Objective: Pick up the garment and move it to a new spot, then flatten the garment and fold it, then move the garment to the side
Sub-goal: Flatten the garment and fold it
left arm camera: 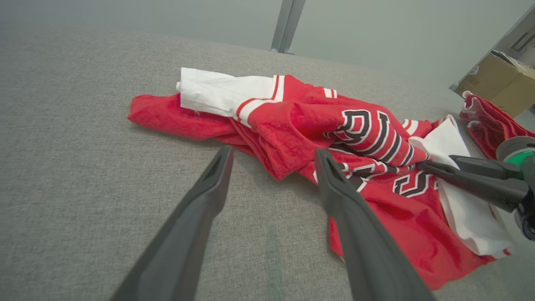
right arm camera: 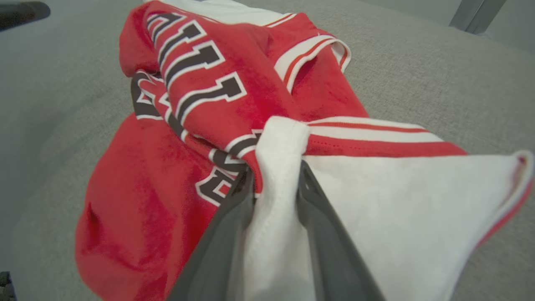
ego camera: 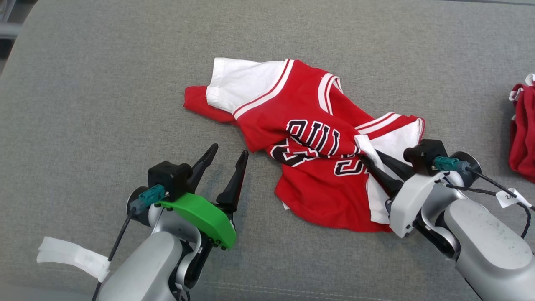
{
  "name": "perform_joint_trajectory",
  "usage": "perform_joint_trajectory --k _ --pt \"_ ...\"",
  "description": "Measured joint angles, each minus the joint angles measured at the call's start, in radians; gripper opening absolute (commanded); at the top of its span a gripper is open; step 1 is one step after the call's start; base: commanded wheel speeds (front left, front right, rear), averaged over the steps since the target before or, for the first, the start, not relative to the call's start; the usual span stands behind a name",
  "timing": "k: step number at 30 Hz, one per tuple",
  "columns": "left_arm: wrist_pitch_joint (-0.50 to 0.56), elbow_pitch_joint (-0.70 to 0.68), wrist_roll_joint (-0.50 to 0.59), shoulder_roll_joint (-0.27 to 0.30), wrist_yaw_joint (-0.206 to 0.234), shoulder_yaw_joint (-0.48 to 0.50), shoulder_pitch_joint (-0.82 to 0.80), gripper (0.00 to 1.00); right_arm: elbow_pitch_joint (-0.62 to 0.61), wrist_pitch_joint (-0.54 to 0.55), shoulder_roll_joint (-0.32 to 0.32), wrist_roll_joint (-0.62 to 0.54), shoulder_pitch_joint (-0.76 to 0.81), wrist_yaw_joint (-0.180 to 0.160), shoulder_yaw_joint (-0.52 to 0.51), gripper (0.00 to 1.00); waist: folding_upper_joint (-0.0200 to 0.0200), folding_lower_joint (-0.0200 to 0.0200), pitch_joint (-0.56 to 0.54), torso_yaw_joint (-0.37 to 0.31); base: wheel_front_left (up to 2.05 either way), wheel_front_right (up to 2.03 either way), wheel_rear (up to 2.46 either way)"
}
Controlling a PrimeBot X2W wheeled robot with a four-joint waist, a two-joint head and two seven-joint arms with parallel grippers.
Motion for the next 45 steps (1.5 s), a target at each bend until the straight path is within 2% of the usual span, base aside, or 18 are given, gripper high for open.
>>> perform_joint_trajectory --k 2,3,5,7,8,9,10,11,15,17,19,20,22,23,38,39,41,45 --pt "0.000 0.000 0.000 0.000 0.001 0.003 0.001 1.00 -0.002 -0.001 -0.003 0.008 0.000 0.000 -0.011 0.24 0.0000 0.0000 -0.002 -0.008 0.00 0.00 0.00" --pt "0.000 -0.001 0.000 0.000 0.001 0.006 0.002 1.00 -0.005 -0.004 -0.005 0.010 0.000 -0.001 -0.016 0.27 0.0000 0.0000 -0.003 -0.012 0.00 0.00 0.00" --pt "0.000 -0.002 0.000 0.003 0.001 0.014 0.006 1.00 -0.009 -0.005 -0.010 0.011 0.001 -0.002 -0.023 0.45 0.0000 0.0000 -0.004 -0.021 0.00 0.00 0.00" --pt "0.000 -0.005 0.000 0.010 0.002 0.017 0.011 1.00 -0.018 -0.005 -0.017 0.018 0.002 -0.003 -0.031 0.50 0.0000 0.0000 -0.004 -0.031 0.00 0.00 0.00" --pt "0.000 -0.005 0.000 0.012 0.002 0.018 0.012 1.00 -0.021 -0.005 -0.022 0.019 0.002 -0.003 -0.036 0.61 0.0000 0.0000 -0.004 -0.035 0.00 0.00 0.00" --pt "0.000 -0.006 0.000 0.014 0.002 0.019 0.013 1.00 -0.022 -0.005 -0.028 0.021 0.002 -0.003 -0.041 0.68 0.0000 0.0000 -0.003 -0.041 0.00 0.00 0.00" --pt "0.000 -0.007 0.000 0.015 0.002 0.019 0.013 1.00 -0.022 -0.005 -0.033 0.026 0.004 -0.004 -0.047 0.65 0.0000 0.0000 -0.002 -0.045 0.00 0.00 0.00" --pt "0.000 -0.009 0.000 0.016 0.002 0.019 0.013 1.00 -0.022 -0.006 -0.036 0.028 0.006 -0.004 -0.052 0.52 0.0000 0.0000 -0.001 -0.050 0.00 0.00 0.00" --pt "0.004 -0.015 0.000 0.014 0.002 0.018 0.013 1.00 -0.022 -0.010 -0.042 0.037 0.026 -0.012 -0.057 0.41 0.0000 0.0000 0.008 -0.063 0.00 0.00 0.00" --pt "0.007 -0.015 0.000 0.011 0.002 0.015 0.013 1.00 -0.022 -0.011 -0.041 0.046 0.030 -0.012 -0.058 0.40 0.0000 0.0000 0.013 -0.066 0.00 0.00 0.00" --pt "0.010 -0.016 0.000 0.008 0.002 0.015 0.013 1.00 -0.023 -0.011 -0.041 0.052 0.034 -0.012 -0.059 0.44 0.0000 0.0000 0.015 -0.067 0.00 0.00 0.00" --pt "0.012 -0.017 0.000 0.007 0.002 0.015 0.013 1.00 -0.024 -0.011 -0.041 0.052 0.035 -0.012 -0.059 0.53 0.0000 0.0000 0.016 -0.067 0.00 0.00 0.00" --pt "0.012 -0.018 0.000 0.005 0.002 0.015 0.013 1.00 -0.026 -0.011 -0.041 0.052 0.037 -0.012 -0.058 0.94 0.0000 0.0000 0.018 -0.065 0.00 0.00 0.00" --pt "0.012 -0.018 0.000 0.004 0.002 0.015 0.013 1.00 -0.029 -0.012 -0.041 0.052 0.037 -0.012 -0.058 1.00 0.0000 0.0000 0.019 -0.064 0.00 0.00 0.00" --pt "0.016 -0.012 0.000 -0.009 0.002 0.005 0.013 1.00 -0.030 -0.007 -0.030 0.052 0.016 -0.012 -0.046 1.00 0.0000 0.0000 0.022 -0.014 0.00 0.00 0.00" --pt "0.016 -0.012 0.000 -0.009 0.002 0.005 0.013 1.00 -0.026 -0.002 -0.028 0.052 0.016 -0.012 -0.045 0.89 -0.0001 0.0000 0.021 -0.011 0.00 0.00 0.00" --pt "0.016 -0.011 0.000 -0.008 0.002 0.008 0.013 1.00 -0.018 0.007 -0.025 0.052 0.013 -0.012 -0.035 0.53 0.0000 0.0000 0.020 -0.006 0.00 0.00 0.00" --pt "0.015 -0.010 0.000 -0.009 0.009 0.009 0.013 1.00 -0.007 0.012 -0.012 0.053 0.007 -0.012 -0.028 0.28 0.0000 0.0000 0.018 -0.001 0.00 0.00 0.00"
